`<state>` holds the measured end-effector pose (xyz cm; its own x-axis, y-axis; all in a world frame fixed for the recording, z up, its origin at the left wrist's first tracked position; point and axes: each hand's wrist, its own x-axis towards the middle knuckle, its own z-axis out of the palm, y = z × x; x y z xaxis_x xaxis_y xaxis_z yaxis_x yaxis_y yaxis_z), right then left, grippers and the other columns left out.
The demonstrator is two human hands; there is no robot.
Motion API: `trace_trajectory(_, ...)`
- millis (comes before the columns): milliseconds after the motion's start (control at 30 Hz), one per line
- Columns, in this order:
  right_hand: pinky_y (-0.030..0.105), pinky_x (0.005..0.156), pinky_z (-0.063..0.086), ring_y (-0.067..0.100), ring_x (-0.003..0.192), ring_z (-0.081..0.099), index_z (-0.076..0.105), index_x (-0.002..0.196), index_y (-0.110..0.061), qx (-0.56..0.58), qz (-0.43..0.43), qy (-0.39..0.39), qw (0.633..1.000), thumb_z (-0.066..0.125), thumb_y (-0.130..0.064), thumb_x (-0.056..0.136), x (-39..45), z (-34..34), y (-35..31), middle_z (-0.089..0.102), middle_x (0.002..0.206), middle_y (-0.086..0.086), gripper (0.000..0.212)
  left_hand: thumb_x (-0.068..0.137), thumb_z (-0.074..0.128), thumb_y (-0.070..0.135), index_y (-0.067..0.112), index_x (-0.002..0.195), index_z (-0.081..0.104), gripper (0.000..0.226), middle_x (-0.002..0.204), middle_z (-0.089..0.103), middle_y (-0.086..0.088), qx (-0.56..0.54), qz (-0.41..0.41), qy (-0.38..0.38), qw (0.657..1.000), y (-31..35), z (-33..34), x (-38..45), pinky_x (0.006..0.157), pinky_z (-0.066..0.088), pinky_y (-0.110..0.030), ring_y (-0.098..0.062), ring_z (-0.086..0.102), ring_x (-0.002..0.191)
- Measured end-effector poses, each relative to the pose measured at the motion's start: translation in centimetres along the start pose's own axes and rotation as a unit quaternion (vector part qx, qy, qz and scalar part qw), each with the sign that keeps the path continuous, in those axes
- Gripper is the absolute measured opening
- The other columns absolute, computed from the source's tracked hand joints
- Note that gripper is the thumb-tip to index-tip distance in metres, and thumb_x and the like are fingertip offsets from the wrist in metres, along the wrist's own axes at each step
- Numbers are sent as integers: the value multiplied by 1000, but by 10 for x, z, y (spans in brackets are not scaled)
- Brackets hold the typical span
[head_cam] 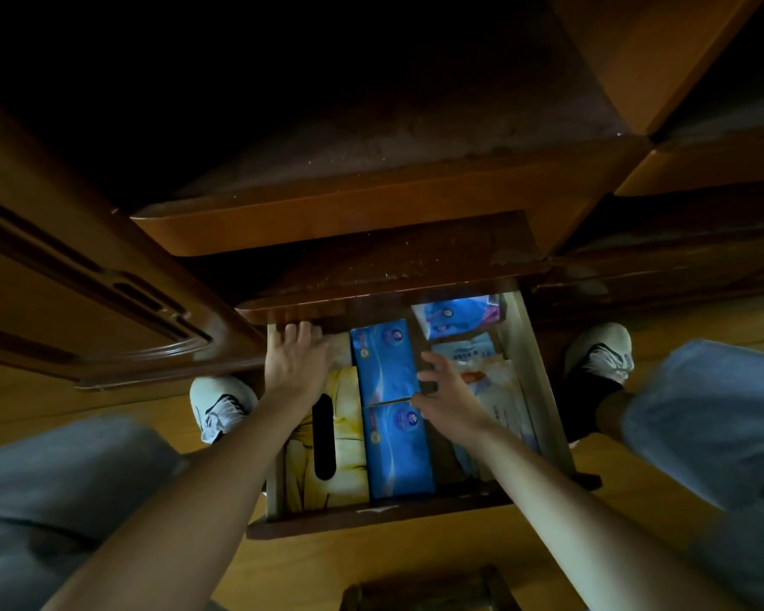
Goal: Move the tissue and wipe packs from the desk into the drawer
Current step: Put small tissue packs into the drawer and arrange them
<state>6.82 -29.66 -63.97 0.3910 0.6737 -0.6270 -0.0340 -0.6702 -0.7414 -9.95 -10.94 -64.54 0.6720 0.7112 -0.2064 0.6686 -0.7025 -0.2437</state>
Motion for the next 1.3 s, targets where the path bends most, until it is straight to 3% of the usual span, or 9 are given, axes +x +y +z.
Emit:
trace_trajectory(100, 22, 76, 54, 9, 112, 59, 28, 154, -35, -1, -5, 1, 1000, 71, -17, 91, -4, -4, -2, 50, 131, -11, 79, 93, 49, 36, 28, 124, 62, 34, 118, 62, 4, 48, -16, -79, 996, -1, -6, 4, 103, 28, -46, -25, 51, 113)
trace_trajectory(267, 26, 82, 56, 5, 111, 58, 32, 154, -34, -6, -18, 24, 1000, 73, -22, 90, -11, -11, -7, 52, 123, -17, 77, 94, 42, 39, 31, 113, 69, 34, 109, 63, 8, 24, -37, -115, 992, 1, -16, 5, 87, 30, -43, -26, 54, 111)
trace_trajectory(433, 7, 58, 45, -13, 95, 54, 37, 149, -36, -17, -26, 38, 999, 75, -30, 87, -25, -11, 3, 52, 108, -29, 73, 92, 32, 60, 30, 139, 50, 59, 134, 55, -2, -75, -79, -99, 989, -2, -6, 8, 113, 20, -47, -27, 44, 129)
trace_trajectory(533, 12, 71, 44, -3, 110, 56, 38, 150, -30, -20, -24, 36, 999, 74, -23, 88, -27, -15, 10, 52, 118, -23, 72, 97, 22, 59, 28, 145, 39, 60, 148, 46, 0, -117, -77, -126, 982, -4, 5, 8, 119, 6, -54, -25, 33, 140)
trace_trajectory(667, 10, 66, 42, -7, 99, 54, 37, 152, -29, -23, -24, 40, 999, 71, -22, 91, -26, -21, 12, 56, 120, -21, 70, 98, 18, 57, 30, 133, 46, 53, 140, 53, 1, -107, -84, -157, 978, -5, 4, 9, 116, 4, -59, -21, 37, 138)
trace_trajectory(833, 13, 73, 39, 4, 114, 50, 37, 153, -25, -36, -33, 38, 998, 68, -27, 94, -26, -24, 14, 57, 142, -2, 67, 99, 15, 59, 26, 156, 27, 67, 158, 36, -1, -103, -84, -149, 980, -4, 3, 1, 119, -1, -58, -22, 21, 149)
trace_trajectory(967, 31, 102, 43, 17, 133, 50, 46, 150, -19, -145, -11, -19, 989, 60, -26, 100, -36, -26, 15, 51, 150, 4, 52, 101, 24, 56, 20, 156, 31, 66, 159, 35, 1, -146, -51, -72, 985, -4, -2, -25, 122, 5, -55, -22, 19, 149)
trace_trajectory(1133, 36, 95, 51, 17, 109, 63, 73, 120, -18, -328, 37, -138, 934, 56, -38, 101, -69, -26, 39, 69, 126, 3, 32, 99, 41, 48, 23, 137, 60, 49, 150, 48, -1, -167, 12, -50, 985, -2, -22, -59, 118, 23, -44, -22, 32, 145)
trace_trajectory(1300, 36, 88, 52, 20, 104, 65, 75, 114, -18, -388, 4, -107, 915, 54, -47, 101, -100, -22, 35, 71, 116, 4, 38, 97, 45, 45, 29, 127, 64, 39, 135, 58, 3, -231, 0, -19, 973, 4, -71, -91, 100, 44, -38, -19, 56, 124)
